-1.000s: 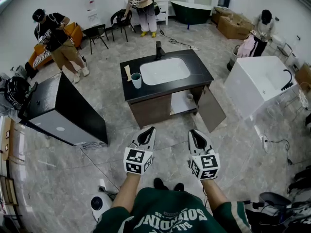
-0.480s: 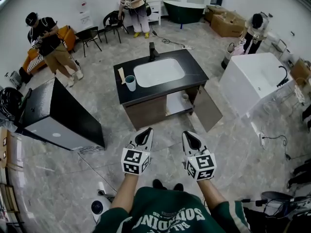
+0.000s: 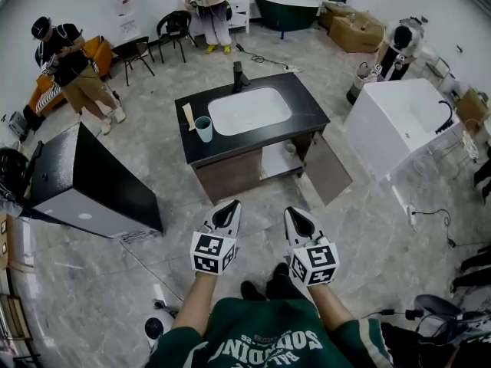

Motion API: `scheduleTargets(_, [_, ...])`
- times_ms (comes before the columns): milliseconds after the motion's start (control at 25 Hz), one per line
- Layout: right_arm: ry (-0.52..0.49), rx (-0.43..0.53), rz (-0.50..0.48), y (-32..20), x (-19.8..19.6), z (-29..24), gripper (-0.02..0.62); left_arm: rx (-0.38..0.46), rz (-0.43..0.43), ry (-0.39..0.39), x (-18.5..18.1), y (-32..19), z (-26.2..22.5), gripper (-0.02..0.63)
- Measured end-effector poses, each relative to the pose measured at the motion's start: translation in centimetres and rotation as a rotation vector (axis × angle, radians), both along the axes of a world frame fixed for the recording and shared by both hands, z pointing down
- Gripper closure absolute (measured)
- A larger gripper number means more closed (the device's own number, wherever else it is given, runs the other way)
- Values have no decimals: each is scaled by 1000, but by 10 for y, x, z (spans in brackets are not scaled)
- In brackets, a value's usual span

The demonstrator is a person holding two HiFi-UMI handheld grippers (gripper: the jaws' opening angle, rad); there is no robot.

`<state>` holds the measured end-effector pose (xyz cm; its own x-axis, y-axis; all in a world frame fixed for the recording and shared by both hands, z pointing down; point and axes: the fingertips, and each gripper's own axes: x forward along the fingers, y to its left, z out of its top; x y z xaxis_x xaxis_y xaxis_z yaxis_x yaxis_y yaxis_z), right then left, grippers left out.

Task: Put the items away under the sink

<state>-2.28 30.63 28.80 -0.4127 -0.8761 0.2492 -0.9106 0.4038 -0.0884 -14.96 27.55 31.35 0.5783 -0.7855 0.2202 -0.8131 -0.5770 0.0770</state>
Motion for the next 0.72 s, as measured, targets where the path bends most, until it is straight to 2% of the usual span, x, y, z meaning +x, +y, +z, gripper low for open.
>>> scheduleTargets(280, [29, -6, -10, -40, 1, 13, 552, -21, 27, -20, 9, -37, 16, 595])
scheduleTargets(520, [10, -5, -66, -113, 3, 13, 552, -27, 14, -15, 17, -96, 17, 597])
scheduleTargets(720, [26, -6, -144, -176, 1, 9, 552, -30, -44, -8, 18, -148, 14, 597])
